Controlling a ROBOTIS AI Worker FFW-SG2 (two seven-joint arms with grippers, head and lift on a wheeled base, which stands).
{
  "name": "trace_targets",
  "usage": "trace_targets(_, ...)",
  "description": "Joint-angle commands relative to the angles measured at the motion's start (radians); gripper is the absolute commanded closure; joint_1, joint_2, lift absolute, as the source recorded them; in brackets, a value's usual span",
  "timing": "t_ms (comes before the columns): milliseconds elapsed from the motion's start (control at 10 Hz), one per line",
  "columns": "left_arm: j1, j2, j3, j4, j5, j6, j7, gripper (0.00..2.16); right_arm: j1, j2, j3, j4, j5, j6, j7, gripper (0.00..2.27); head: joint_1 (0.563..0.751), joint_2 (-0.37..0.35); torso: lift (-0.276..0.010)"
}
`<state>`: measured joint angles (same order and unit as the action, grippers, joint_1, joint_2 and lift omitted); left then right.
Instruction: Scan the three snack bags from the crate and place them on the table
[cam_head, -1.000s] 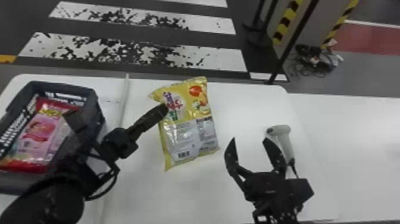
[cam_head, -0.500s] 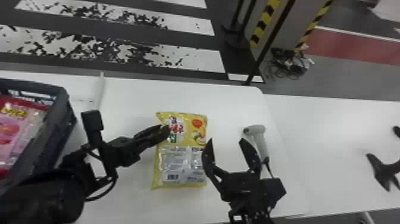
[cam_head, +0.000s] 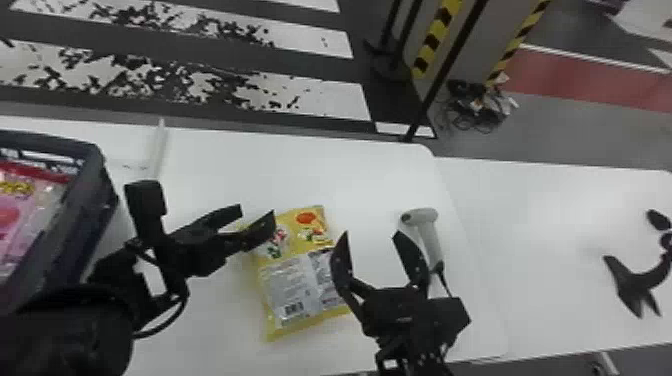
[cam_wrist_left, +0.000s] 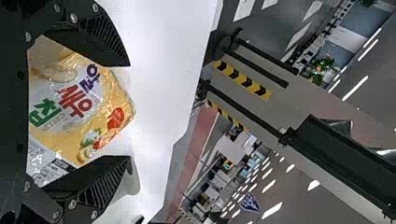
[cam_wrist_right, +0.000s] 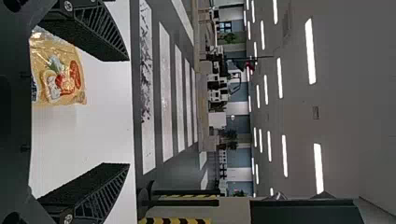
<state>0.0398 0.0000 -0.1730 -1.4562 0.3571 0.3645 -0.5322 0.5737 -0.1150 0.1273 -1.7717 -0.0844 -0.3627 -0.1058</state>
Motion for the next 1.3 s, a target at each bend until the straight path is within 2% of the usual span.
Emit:
trace_targets(0,0.072,-0.003,0.021,-0.119,-0.066,-0.046,0.029,0.0,0.0,0.0,0.0,0.0,0.0,0.0,0.0,0.08,0.695,-0.26,-0.062)
trace_targets(100,0.134,0.003,0.024,-0.213,-0.139,-0.117,0.083,0.0,-0.002,-0.002,0.0,0.0,0.0,0.0,0.0,0.08,0.695,-0.247,-0.062)
trace_targets(200,0.184,0.008,0.055,-0.273,-0.164,-0.16,0.09,0.0,-0.005,-0.002,0.002,0.002,0.002,0.0,0.0,0.09,0.695,-0.226,-0.062)
trace_targets(300,0.226,0.014,0.087,-0.312,-0.164,-0.196,0.097,0.02,-0.006,-0.003,0.003,0.002,0.002,0.003,0.002,0.13,0.695,-0.202,-0.062)
trace_targets(500,0.301,0.028,0.141,-0.366,-0.172,-0.384,0.144,0.02,-0.014,-0.006,0.014,0.008,0.009,0.003,0.023,0.52,0.695,-0.132,-0.062)
trace_targets(600,0.327,0.029,0.17,-0.375,-0.181,-0.451,0.158,0.02,-0.015,-0.008,0.015,0.009,0.021,0.003,0.058,0.95,0.695,-0.107,-0.062)
trace_targets(700,0.351,0.029,0.201,-0.378,-0.182,-0.506,0.176,0.02,-0.017,-0.008,0.018,0.008,0.023,0.006,0.104,1.54,0.695,-0.063,-0.062)
trace_targets(800,0.374,0.028,0.219,-0.386,-0.182,-0.543,0.199,0.02,-0.021,-0.008,0.02,0.008,0.029,0.021,0.141,1.96,0.695,-0.019,-0.062)
trace_targets(900,0.391,0.028,0.233,-0.394,-0.182,-0.561,0.221,0.02,-0.031,-0.008,0.032,0.008,0.046,0.067,0.172,2.22,0.695,0.025,-0.062)
trace_targets(1200,0.423,0.025,0.268,-0.394,-0.175,-0.58,0.221,0.03,-0.083,-0.008,0.064,0.017,0.095,0.202,0.319,2.25,0.695,0.123,-0.062)
